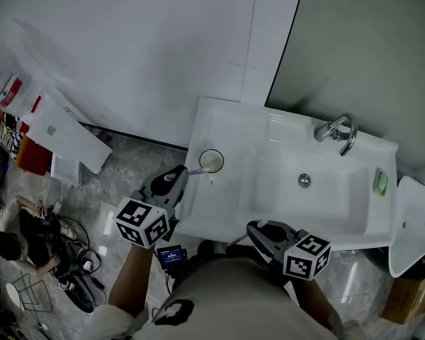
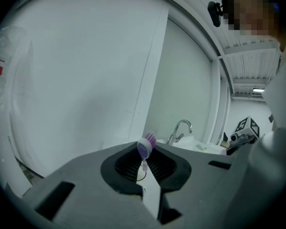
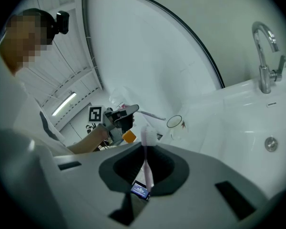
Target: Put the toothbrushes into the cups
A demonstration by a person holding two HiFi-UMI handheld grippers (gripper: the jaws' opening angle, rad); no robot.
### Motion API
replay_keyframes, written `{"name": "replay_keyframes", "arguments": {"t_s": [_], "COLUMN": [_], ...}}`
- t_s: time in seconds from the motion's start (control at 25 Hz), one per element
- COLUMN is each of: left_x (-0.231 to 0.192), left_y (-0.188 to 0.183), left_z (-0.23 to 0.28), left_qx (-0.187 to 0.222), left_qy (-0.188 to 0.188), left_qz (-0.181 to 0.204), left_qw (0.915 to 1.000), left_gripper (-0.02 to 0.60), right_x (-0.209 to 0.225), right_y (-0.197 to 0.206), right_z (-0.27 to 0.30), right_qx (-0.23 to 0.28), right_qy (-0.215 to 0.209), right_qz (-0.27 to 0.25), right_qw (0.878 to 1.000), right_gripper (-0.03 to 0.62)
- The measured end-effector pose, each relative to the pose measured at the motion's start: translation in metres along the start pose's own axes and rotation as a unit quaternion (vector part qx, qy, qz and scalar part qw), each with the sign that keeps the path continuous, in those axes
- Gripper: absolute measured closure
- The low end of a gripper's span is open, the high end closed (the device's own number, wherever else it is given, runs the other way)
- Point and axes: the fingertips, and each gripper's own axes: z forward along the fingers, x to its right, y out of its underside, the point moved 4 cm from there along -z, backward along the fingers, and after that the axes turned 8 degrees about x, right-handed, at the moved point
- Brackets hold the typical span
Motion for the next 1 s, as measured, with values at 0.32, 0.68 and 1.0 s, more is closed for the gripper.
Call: {"name": "replay_keyframes", "arguments": {"t_s": [0.32,0.68,1.0], "left_x": [-0.007,-0.023,-0.031], "left_y": [0.02,0.046,0.072], "left_z": [0.027,0.046,0.059], "left_qx": [-0.025,-0.049,-0.078], "left_qy": [-0.007,-0.019,-0.029], "left_qz": [0.003,-0.018,-0.017], "left_qw": [0.9996,0.9985,0.9964], "left_gripper": [0.543,0.543,0.543], "right_x": [0.012,0.016,0.02], "right_y": [0.002,0.003,0.003], "right_z": [-0.003,-0.001,-0.005], "right_qx": [0.001,0.002,0.011], "right_qy": [0.002,0.014,0.031], "right_qz": [0.015,0.016,0.02], "right_qw": [1.0,1.0,0.999], "right_gripper": [0.565,0.565,0.565]}}
